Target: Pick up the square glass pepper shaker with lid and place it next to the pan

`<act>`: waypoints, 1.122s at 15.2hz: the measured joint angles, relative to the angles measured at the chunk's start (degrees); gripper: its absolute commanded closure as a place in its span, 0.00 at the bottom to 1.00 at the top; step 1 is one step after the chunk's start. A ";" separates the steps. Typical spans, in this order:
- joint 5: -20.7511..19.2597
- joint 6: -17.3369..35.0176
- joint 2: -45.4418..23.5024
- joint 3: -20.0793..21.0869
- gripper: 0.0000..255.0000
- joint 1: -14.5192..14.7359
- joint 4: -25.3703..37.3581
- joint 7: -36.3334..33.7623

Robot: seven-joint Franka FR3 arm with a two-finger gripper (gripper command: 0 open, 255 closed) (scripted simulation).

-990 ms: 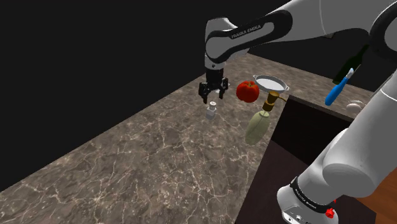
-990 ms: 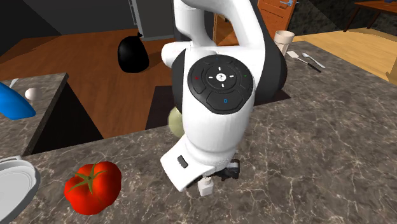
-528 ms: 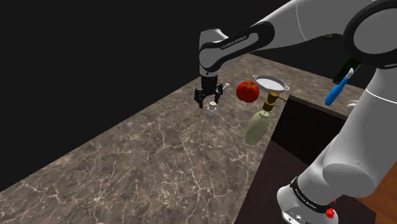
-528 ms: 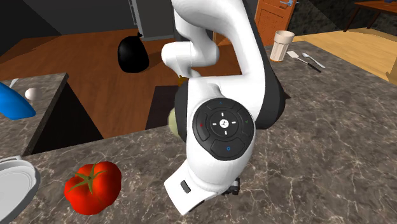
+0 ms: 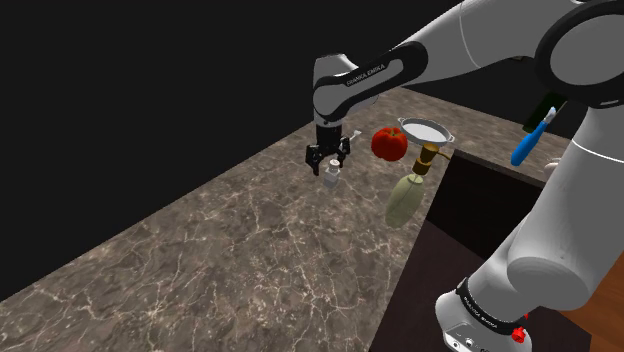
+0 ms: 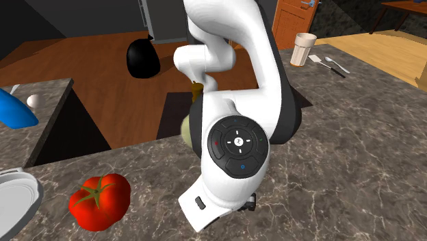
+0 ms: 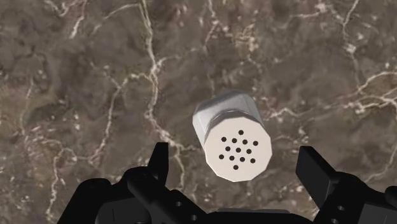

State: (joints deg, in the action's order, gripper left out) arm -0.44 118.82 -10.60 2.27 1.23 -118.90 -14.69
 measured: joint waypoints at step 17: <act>0.09 -2.93 1.56 0.05 1.00 0.03 1.40 -0.02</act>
State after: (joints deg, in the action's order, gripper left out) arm -0.35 115.89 -9.05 2.33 1.26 -117.50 -14.71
